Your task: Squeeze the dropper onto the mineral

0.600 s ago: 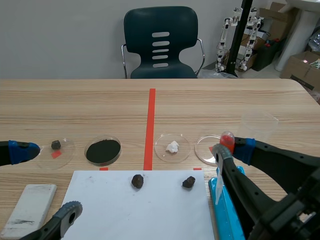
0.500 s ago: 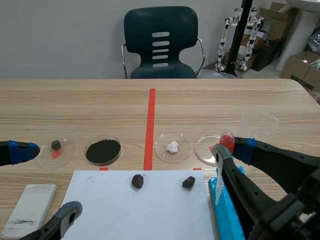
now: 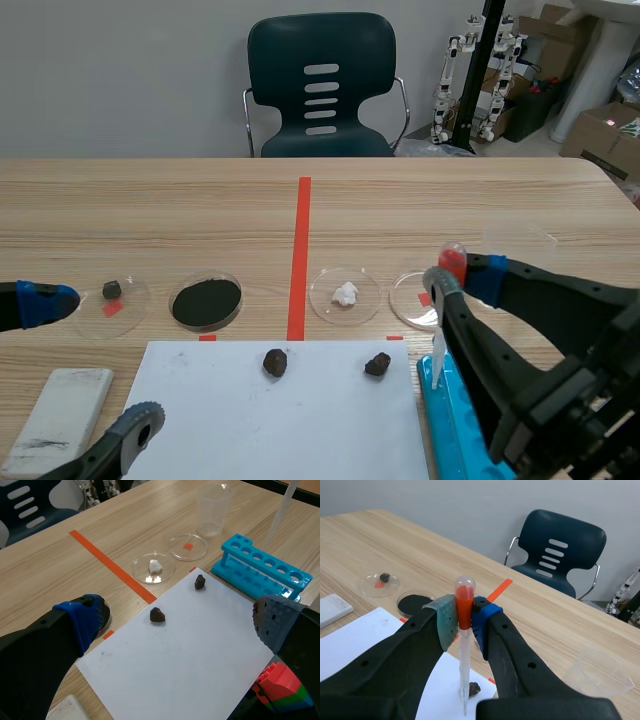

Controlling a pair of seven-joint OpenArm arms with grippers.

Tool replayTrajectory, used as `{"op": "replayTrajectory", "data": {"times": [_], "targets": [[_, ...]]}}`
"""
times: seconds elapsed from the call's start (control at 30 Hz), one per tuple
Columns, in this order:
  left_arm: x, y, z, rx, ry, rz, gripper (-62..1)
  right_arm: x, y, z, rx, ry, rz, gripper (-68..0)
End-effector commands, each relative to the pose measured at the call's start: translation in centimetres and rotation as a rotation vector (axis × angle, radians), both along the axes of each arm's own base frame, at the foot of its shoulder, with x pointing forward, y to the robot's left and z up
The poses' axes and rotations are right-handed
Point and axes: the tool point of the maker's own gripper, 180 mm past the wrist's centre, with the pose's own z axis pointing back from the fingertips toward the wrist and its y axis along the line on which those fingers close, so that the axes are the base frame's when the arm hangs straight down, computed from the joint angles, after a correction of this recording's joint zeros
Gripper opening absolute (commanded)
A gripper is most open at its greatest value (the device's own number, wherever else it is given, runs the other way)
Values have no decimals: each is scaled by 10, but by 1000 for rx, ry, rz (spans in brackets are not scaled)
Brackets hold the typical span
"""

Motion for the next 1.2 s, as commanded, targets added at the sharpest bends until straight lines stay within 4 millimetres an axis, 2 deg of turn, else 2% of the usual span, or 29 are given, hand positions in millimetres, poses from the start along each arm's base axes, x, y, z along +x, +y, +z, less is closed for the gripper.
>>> {"op": "replayTrajectory", "data": {"times": [0.0,0.27,0.37,0.57,0.77,1.17], "targets": [[2,-2,8,-28,-21,3,13,5,-1,7,9,-28,-8,-598],[2,-2,8,-27,-21,3,13,22,-2,16,-2,-89,-15,-598],[2,-2,8,-28,-21,3,13,32,-5,12,4,-104,-34,-598],[2,-3,8,-28,-21,3,13,58,-11,1,19,-130,-81,-598],[2,-3,8,-28,-21,3,13,80,1,0,55,-161,21,-598],[2,-3,8,-28,-21,3,13,143,4,-4,134,-187,-62,-598]]}}
